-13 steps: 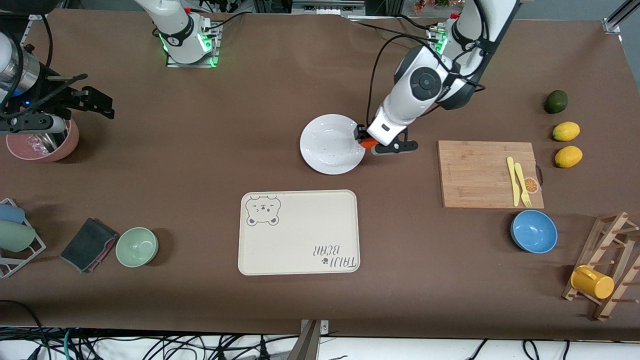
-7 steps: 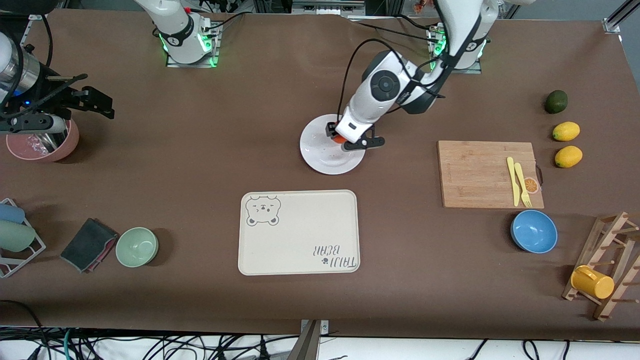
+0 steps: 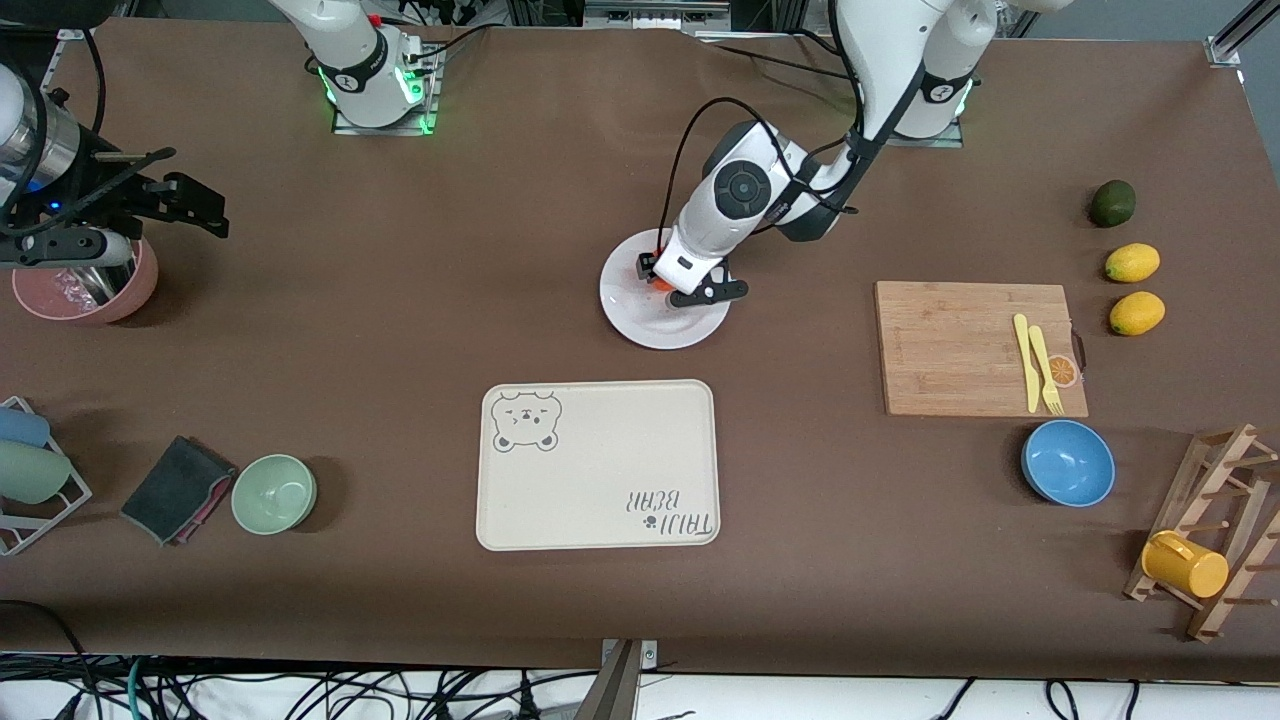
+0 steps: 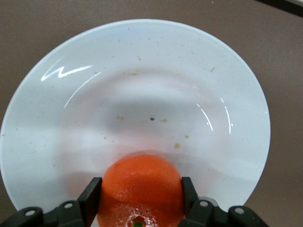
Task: Place orange and plate with both arms
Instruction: 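Carry the orange with the left gripper onto the white plate, then release the orange and raise the left gripper while the right gripper reaches out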
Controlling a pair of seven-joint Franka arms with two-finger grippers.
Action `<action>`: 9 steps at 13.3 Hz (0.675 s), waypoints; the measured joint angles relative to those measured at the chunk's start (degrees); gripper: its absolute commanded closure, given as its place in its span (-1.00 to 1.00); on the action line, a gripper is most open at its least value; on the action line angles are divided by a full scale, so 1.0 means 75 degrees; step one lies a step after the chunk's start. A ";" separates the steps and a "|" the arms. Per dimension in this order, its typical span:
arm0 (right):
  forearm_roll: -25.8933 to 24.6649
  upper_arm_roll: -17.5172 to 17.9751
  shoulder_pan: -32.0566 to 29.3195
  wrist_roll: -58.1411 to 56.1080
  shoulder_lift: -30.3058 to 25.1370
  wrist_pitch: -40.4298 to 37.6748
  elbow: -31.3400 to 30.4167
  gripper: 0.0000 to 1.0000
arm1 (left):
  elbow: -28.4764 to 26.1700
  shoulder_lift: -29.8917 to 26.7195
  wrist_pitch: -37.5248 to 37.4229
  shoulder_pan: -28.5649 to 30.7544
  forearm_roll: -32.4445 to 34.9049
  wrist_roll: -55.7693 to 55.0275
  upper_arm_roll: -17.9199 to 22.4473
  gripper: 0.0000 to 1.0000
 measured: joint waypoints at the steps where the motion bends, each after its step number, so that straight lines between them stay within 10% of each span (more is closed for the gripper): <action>1: 0.0000 0.0000 0.0000 0.0000 0.0000 0.0000 0.0000 -1.00 | 0.0010 0.0033 0.0002 0.0001 0.0000 -0.0003 0.0030 -0.27; 3: 0.0000 0.0000 0.0000 0.0000 0.0000 -0.0004 0.0000 -1.00 | 0.0059 0.0037 0.0014 0.0000 0.0000 -0.0024 0.0092 -1.00; 9: 0.0019 0.0033 0.0003 -0.0024 0.0038 -0.0280 -0.0006 -1.00 | 0.0285 -0.0303 -0.0117 0.0025 0.0000 -0.0222 0.0289 -1.00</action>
